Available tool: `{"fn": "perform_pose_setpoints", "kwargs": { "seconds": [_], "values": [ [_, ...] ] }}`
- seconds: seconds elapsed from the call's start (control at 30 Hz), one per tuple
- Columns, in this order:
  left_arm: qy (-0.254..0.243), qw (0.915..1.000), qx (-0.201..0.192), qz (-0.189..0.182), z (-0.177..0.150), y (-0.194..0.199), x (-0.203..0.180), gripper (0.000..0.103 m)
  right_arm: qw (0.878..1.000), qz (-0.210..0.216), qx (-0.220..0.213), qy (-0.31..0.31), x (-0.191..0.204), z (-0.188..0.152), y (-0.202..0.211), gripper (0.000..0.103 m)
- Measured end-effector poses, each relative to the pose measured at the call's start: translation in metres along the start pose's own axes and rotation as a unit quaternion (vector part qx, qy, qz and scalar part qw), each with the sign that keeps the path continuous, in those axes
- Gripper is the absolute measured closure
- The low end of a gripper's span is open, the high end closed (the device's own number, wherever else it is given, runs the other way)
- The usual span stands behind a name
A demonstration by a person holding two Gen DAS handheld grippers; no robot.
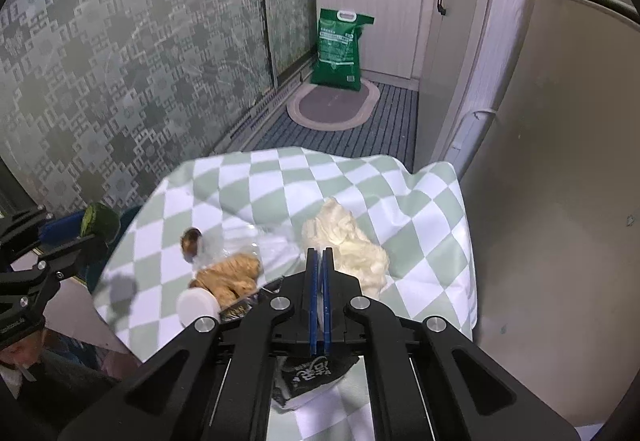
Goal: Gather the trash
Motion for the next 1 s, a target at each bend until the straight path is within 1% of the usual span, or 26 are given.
{"fn": "perform_pose_setpoints", "kwargs": {
  "seconds": [0.23,0.43,0.63,0.8,0.9,1.0],
  "values": [
    [0.023,0.9996,-0.016,0.008,0.007,0.017,0.016,0.072,0.999,0.011,-0.036,-0.015,0.006,0.021,0.021,0.101],
    [0.041,0.9987,-0.023,0.019,0.007,0.028,0.035,0.072,0.996,0.013,-0.081,-0.022,0.017,0.041,0.041,0.101],
    [0.057,0.9976,-0.026,0.03,0.003,0.039,0.055,0.072,0.994,0.035,-0.1,-0.016,0.039,0.053,0.049,0.101],
    [0.065,0.9969,-0.024,0.038,0.0,0.046,0.068,0.072,0.994,0.038,-0.106,0.006,0.061,0.061,0.051,0.101],
    [0.07,0.9965,-0.024,0.04,-0.001,0.047,0.073,0.072,0.994,0.027,-0.105,0.002,0.058,0.063,0.052,0.101],
    [0.065,0.9968,-0.022,0.041,-0.002,0.047,0.073,0.072,0.998,-0.009,-0.068,0.002,0.042,0.054,0.039,0.101]
  ]
}}
Point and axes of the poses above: each gripper's, at about its wrist camera, not at the fingertips, and y roughly against the way its jaws point, x to its left, z to its top, the point moved 5 cm from there along -y, roughly the way its jaws point, and after that the axes turned 5 degrees about -x, right-handed, at the moved point
